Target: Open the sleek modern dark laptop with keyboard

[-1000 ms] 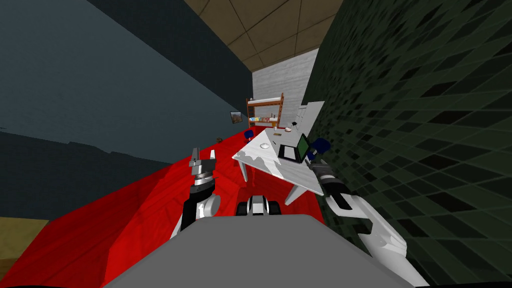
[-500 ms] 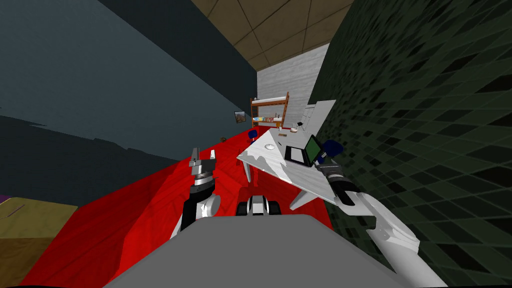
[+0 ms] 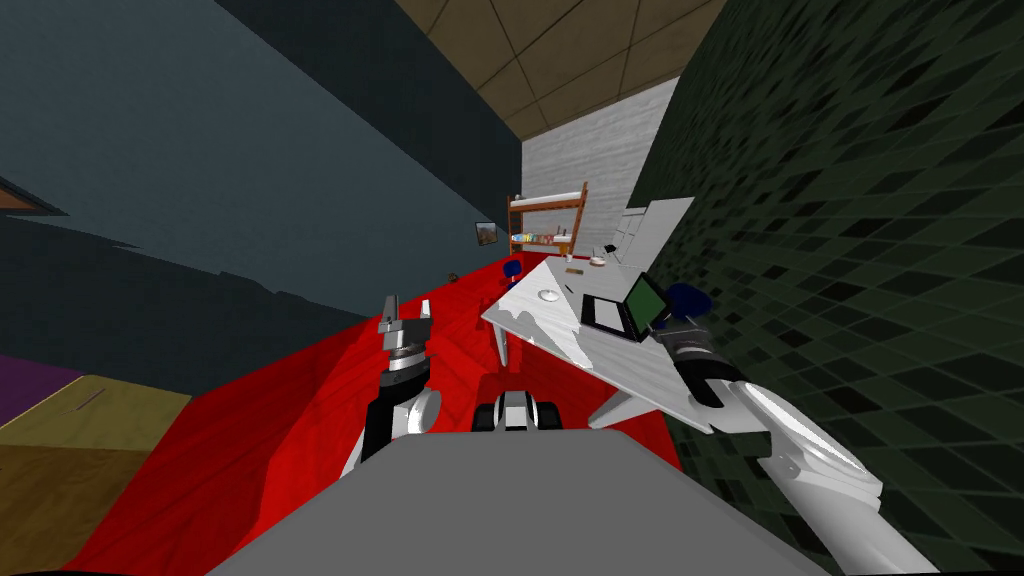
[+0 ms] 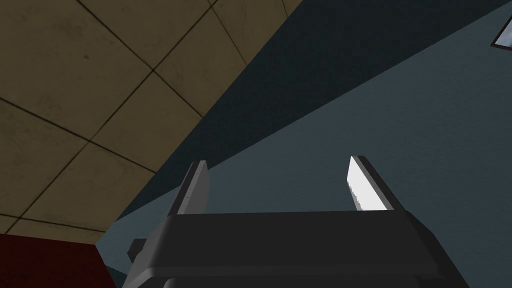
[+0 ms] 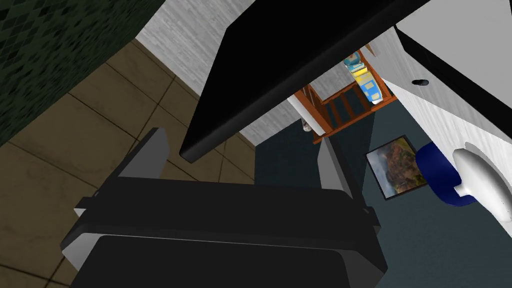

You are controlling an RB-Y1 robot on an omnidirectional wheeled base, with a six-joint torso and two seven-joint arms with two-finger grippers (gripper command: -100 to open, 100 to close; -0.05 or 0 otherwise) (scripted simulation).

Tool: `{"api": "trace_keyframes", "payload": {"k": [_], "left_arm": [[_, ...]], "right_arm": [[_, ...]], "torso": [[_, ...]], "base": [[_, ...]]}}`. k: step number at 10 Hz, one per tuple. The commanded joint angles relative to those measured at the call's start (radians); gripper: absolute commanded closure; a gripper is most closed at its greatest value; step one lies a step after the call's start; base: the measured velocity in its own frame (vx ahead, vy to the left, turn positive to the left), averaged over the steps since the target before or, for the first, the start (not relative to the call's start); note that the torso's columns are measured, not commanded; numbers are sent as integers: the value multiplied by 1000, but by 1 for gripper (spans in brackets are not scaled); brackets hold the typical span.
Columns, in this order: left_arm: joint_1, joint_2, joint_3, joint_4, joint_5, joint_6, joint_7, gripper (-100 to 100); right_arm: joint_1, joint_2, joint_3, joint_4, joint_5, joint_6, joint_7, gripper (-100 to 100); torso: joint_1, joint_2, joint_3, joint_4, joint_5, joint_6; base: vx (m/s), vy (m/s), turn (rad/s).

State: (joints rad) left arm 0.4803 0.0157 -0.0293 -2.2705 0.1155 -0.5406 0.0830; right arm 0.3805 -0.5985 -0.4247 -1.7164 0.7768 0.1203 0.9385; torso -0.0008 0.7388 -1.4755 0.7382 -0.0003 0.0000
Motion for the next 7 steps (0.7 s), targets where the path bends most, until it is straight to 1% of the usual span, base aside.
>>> {"api": "trace_keyframes", "payload": {"k": [1, 2, 3, 4, 5, 6, 7], "left_arm": [[0, 0, 0, 0, 0, 0, 0, 0], [0, 0, 0, 0, 0, 0, 0, 0], [0, 0, 0, 0, 0, 0, 0, 0], [0, 0, 0, 0, 0, 0, 0, 0], [0, 0, 0, 0, 0, 0, 0, 0], [0, 0, 0, 0, 0, 0, 0, 0], [0, 0, 0, 0, 0, 0, 0, 0]], "right_arm": [[-14, -37, -17, 36, 45, 32, 40, -100], [-18, -56, -26, 50, 67, 48, 60, -100], [-24, -43, -18, 47, 57, 38, 48, -100], [-19, -73, -23, 58, 41, 45, 44, -100], [-22, -60, -21, 54, 50, 42, 48, -100], [-22, -62, -21, 55, 49, 43, 47, 100], [-4, -62, -16, 39, 85, 55, 84, 100]], "torso": [[1, 0, 0, 0, 0, 0], [0, -1, 0, 0, 0, 0], [1, -1, -1, 0, 0, 0], [0, 0, 0, 0, 0, 0], [-3, -2, -1, 0, -1, 0], [-1, -1, 0, 0, -1, 0], [1, 0, 0, -1, -1, -2]], "base": [[35, 44, 60], [40, 49, 65], [20, 23, 14], [58, -29, 34], [37, -22, 14], [7, -8, -19], [46, 24, 11]]}}
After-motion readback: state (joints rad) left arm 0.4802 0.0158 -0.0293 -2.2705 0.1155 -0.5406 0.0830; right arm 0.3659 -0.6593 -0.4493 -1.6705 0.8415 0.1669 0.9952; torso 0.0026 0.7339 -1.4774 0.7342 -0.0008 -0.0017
